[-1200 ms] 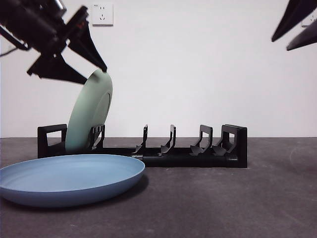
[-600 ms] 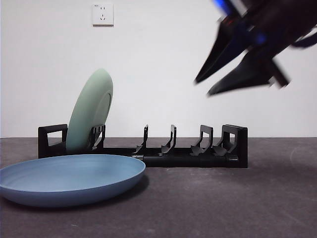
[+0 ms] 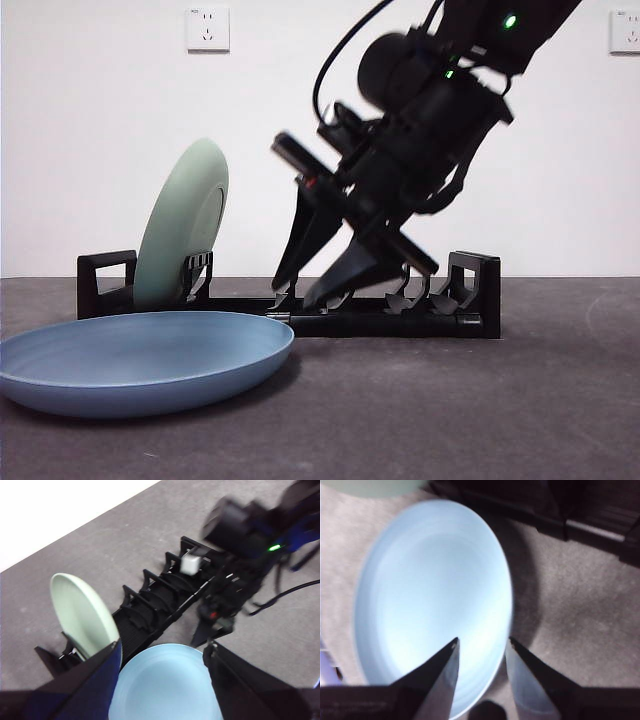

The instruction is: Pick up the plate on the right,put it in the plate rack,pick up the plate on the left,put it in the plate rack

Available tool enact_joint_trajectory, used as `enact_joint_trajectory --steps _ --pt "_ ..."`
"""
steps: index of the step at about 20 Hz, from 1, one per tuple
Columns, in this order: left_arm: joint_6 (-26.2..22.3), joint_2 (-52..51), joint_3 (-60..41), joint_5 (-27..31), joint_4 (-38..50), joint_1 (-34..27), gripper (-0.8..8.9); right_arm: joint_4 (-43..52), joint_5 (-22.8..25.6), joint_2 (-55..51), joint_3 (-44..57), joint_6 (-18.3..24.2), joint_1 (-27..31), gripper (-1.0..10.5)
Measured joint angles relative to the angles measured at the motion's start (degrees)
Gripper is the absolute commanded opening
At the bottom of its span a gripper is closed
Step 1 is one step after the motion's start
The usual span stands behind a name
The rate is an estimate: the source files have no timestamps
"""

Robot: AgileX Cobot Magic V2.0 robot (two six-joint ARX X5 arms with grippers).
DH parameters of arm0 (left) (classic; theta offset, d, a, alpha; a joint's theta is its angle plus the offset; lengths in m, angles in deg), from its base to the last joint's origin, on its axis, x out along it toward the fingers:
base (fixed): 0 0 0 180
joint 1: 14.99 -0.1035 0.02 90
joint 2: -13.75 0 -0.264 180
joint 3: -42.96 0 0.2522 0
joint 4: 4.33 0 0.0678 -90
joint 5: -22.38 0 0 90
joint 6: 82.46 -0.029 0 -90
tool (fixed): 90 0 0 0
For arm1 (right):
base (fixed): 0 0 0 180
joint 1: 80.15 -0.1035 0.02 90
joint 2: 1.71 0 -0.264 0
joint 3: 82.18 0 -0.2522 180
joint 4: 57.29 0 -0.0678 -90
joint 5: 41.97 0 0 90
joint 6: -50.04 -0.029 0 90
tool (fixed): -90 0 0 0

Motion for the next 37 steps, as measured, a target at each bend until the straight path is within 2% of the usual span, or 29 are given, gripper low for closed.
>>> enact_joint_trajectory --steps 3,10,13,20,23,26,29,34,37 --pt "0.0 0.0 0.0 1.9 -0.2 0.5 2.83 -0.3 0.2 1.7 -0.2 -0.1 -0.4 1.6" --pt "0.0 0.5 0.0 2.1 -0.2 0.5 2.83 0.0 0.0 5.2 -0.3 -0.7 -0.6 1.5" --pt "0.0 1.4 0.0 2.2 -0.2 0.5 2.83 0.2 0.2 5.6 -0.3 -0.9 -1.4 -0.2" --pt "-0.5 1.8 0.0 3.5 -0.2 0.5 2.83 -2.4 0.3 5.1 -0.3 -2.3 -1.9 -0.1" --pt "-1.1 2.1 0.0 3.4 -0.2 0.5 2.83 -7.3 2.5 1.2 -0.3 -1.5 -1.7 -0.1" --pt "-1.7 3.0 0.0 0.5 -0.8 1.1 2.83 -11.9 7.0 -5.0 -0.3 0.4 -1.2 -0.1" --pt "-3.7 5.0 0.0 -0.7 -3.0 4.6 2.82 -16.3 9.2 -9.6 -0.3 2.1 0.3 -0.1" --pt "-5.1 10.2 0.0 -0.3 -5.6 15.4 2.78 -20.2 9.2 -15.5 -0.3 3.0 4.3 -0.1" --pt "-5.5 14.4 0.0 4.4 -5.1 23.3 2.78 -22.3 9.1 -17.2 -0.3 3.3 5.7 -0.1"
